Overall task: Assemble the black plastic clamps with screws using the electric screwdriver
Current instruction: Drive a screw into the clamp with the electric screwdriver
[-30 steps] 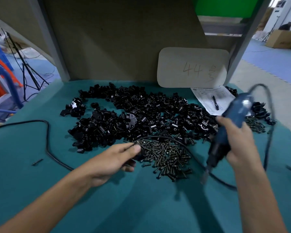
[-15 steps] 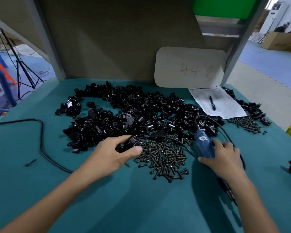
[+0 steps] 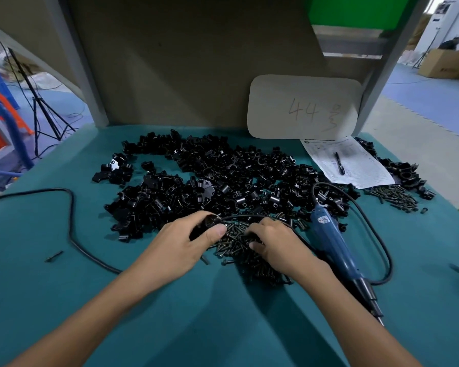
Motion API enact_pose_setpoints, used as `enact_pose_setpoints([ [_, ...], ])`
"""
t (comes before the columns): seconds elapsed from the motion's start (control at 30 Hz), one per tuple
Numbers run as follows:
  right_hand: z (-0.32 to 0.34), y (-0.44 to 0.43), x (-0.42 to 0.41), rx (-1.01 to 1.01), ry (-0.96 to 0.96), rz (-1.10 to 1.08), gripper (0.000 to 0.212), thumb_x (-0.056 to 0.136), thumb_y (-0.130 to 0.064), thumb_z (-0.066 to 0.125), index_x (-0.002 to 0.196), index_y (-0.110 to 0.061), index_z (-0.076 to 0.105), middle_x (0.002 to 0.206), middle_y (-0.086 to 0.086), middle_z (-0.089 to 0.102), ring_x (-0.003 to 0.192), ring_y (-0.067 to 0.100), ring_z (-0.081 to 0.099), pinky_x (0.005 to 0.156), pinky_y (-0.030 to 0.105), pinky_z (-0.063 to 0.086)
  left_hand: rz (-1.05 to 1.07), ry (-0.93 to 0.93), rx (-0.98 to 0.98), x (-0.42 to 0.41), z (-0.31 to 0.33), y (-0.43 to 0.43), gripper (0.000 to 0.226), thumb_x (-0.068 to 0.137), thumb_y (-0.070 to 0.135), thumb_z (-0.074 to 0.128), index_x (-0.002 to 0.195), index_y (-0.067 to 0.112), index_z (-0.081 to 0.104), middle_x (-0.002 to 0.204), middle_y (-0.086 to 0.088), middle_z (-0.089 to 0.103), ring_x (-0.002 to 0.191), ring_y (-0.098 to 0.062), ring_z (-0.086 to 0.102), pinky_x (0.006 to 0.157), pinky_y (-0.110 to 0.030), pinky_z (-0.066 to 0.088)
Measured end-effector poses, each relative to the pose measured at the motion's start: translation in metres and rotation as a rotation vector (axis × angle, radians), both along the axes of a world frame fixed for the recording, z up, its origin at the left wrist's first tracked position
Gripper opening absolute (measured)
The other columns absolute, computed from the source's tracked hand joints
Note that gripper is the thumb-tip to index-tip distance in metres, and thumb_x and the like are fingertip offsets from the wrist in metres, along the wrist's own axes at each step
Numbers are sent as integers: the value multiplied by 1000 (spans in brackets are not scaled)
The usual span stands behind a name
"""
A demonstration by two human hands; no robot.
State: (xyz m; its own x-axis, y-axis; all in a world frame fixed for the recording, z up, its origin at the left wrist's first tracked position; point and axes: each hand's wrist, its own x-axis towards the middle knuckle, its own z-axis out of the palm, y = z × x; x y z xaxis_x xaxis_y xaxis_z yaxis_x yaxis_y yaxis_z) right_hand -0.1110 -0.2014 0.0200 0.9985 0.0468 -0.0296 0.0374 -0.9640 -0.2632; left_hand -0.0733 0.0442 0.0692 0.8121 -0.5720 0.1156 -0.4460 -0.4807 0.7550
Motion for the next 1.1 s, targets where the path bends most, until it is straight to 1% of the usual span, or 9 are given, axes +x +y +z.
enact_pose_setpoints([
  [0.17, -7, 5, -2, 7, -58, 6, 9, 106, -23, 52, 111, -16, 55, 101, 1, 50, 100, 28, 54, 73, 34, 37, 9, -12, -102, -5, 4, -5, 40, 85, 69, 56, 120, 49, 63, 110, 31, 66, 103, 11, 60, 78, -1, 42],
  [0.3, -10, 3, -4, 13, -64, -12, 15, 108, -26, 48, 111, -13, 55, 107, 5, 51, 98, 26, 51, 77, 32, 34, 10, -43, -157, -9, 8, -7, 20, 88, 65, 60, 109, 61, 62, 108, 25, 66, 103, 7, 60, 78, -2, 43],
  [0.37, -4, 1, -8, 77, -94, -28, 15, 109, -27, 46, 109, -14, 53, 101, 0, 51, 88, 21, 50, 73, 31, 34, 8, -71, -159, -10, 10, -6, 15, 89, 66, 59, 104, 66, 59, 108, 23, 66, 102, 5, 61, 79, -4, 43],
  [0.47, 14, -2, -12, 375, -129, -138, 4, 106, -28, 53, 107, -24, 53, 82, -6, 60, 64, 11, 53, 57, 30, 40, 6, -104, -162, -11, 10, -5, 21, 88, 67, 55, 107, 59, 61, 107, 23, 66, 101, 1, 63, 78, -9, 46],
  [0.57, 34, 3, -19, 622, -205, -163, 21, 104, -27, 57, 123, -31, 66, 88, -9, 70, 78, 17, 67, 70, 32, 55, -6, -160, -180, -14, 10, -6, 26, 91, 60, 56, 112, 45, 62, 105, 24, 66, 98, -1, 63, 76, -11, 45],
  [0.63, 48, 13, -25, 874, -264, -126, 20, 102, -22, 63, 112, -33, 76, 92, -4, 75, 87, 19, 71, 78, 36, 60, -1, -210, -194, -16, 12, -7, 29, 92, 57, 56, 112, 38, 64, 101, 23, 67, 93, -3, 65, 73, -11, 44],
  [0.8, 71, 40, -37, 1438, -314, -73, 12, 87, -18, 78, 99, -20, 82, 87, 1, 75, 79, 12, 68, 72, 24, 57, 28, -294, -204, -22, 20, -11, 28, 93, 51, 58, 97, 27, 70, 77, 11, 66, 70, -11, 63, 57, -22, 45],
  [0.97, 80, 50, -40, 1476, -298, -92, 15, 79, -21, 79, 93, -19, 83, 84, 1, 76, 76, 9, 70, 68, 20, 56, 42, -323, -183, -26, 24, -10, 29, 92, 51, 58, 99, 27, 72, 75, 10, 67, 67, -9, 63, 56, -26, 46],
  [1.1, 80, 51, -41, 1508, -237, -34, 16, 81, -19, 78, 97, -16, 82, 88, 6, 78, 79, 11, 73, 68, 20, 57, 16, -310, -155, -26, 28, -10, 32, 93, 53, 56, 103, 27, 72, 84, 12, 70, 77, -7, 64, 65, -31, 50],
])
